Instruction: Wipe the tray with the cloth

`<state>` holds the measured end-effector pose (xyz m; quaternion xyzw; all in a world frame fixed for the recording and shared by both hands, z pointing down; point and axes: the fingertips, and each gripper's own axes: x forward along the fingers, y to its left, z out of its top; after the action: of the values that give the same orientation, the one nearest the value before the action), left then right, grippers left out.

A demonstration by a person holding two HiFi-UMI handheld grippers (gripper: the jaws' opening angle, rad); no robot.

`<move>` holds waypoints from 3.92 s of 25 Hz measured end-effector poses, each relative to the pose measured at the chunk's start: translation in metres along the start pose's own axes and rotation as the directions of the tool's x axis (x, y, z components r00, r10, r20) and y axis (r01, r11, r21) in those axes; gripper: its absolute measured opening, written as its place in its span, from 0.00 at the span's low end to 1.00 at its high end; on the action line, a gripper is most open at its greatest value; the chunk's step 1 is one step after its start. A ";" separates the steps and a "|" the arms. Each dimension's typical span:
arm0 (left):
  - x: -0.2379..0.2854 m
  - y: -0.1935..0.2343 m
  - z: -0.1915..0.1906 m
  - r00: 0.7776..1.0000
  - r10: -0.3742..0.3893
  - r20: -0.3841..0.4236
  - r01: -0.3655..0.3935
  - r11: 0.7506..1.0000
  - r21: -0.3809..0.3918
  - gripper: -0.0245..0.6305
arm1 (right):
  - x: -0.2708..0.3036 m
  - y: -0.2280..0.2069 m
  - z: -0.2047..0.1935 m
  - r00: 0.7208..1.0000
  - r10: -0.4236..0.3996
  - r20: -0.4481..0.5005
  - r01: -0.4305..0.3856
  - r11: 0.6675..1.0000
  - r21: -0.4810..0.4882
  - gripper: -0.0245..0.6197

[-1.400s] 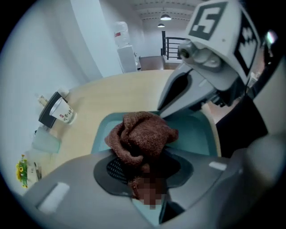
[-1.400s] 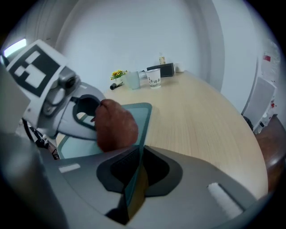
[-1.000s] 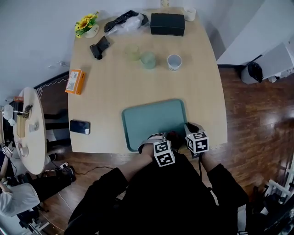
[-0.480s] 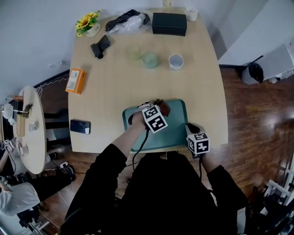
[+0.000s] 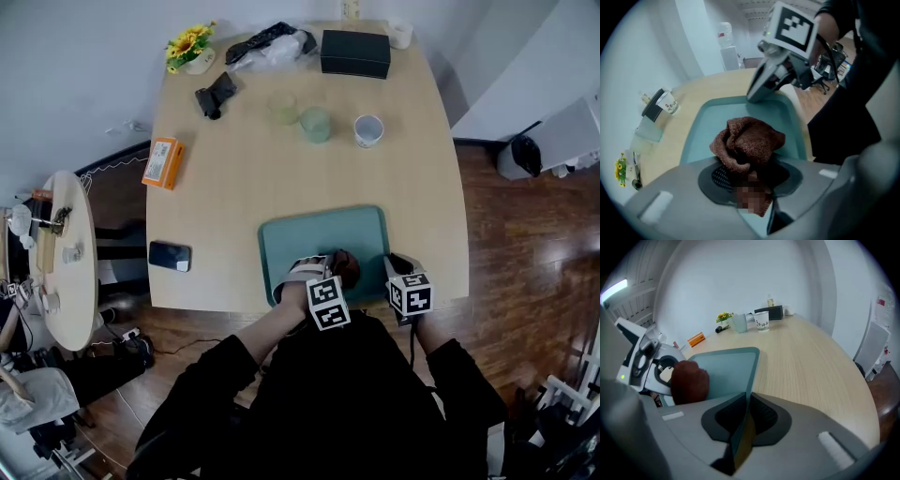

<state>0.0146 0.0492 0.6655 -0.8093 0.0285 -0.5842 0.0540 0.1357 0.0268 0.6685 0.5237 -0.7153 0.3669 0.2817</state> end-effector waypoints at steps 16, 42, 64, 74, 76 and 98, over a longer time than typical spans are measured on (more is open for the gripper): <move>-0.002 0.068 -0.053 0.996 0.076 -0.038 -0.079 0.994 -0.078 0.22 | 0.000 0.001 0.000 1.000 -0.013 -0.002 0.013 1.000 -0.002 0.09; -0.033 -0.054 -0.095 0.999 -0.045 0.002 0.045 0.988 -0.145 0.22 | 0.002 -0.003 0.000 1.000 -0.020 -0.010 0.020 1.000 -0.004 0.09; -0.037 0.079 -0.156 0.990 0.128 -0.060 -0.139 0.961 -0.238 0.22 | 0.003 -0.003 0.001 0.999 -0.038 -0.001 0.038 0.999 0.006 0.09; -0.044 -0.027 -0.157 0.992 0.093 -0.086 -0.112 0.963 -0.245 0.22 | 0.003 -0.003 0.001 0.999 -0.040 -0.013 0.040 0.999 0.005 0.09; -0.046 -0.037 -0.154 0.992 0.095 -0.083 -0.112 0.963 -0.244 0.22 | 0.003 -0.003 0.002 0.999 -0.041 -0.014 0.041 0.999 0.003 0.09; -0.125 0.032 -0.134 0.956 0.288 0.050 -0.243 0.877 -0.414 0.22 | 0.002 -0.004 0.002 0.999 -0.051 -0.015 0.051 0.999 -0.006 0.09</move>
<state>-0.1514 0.0235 0.5856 -0.8222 0.2561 -0.5073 -0.0328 0.1390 0.0238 0.6701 0.5382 -0.7006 0.3618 0.2977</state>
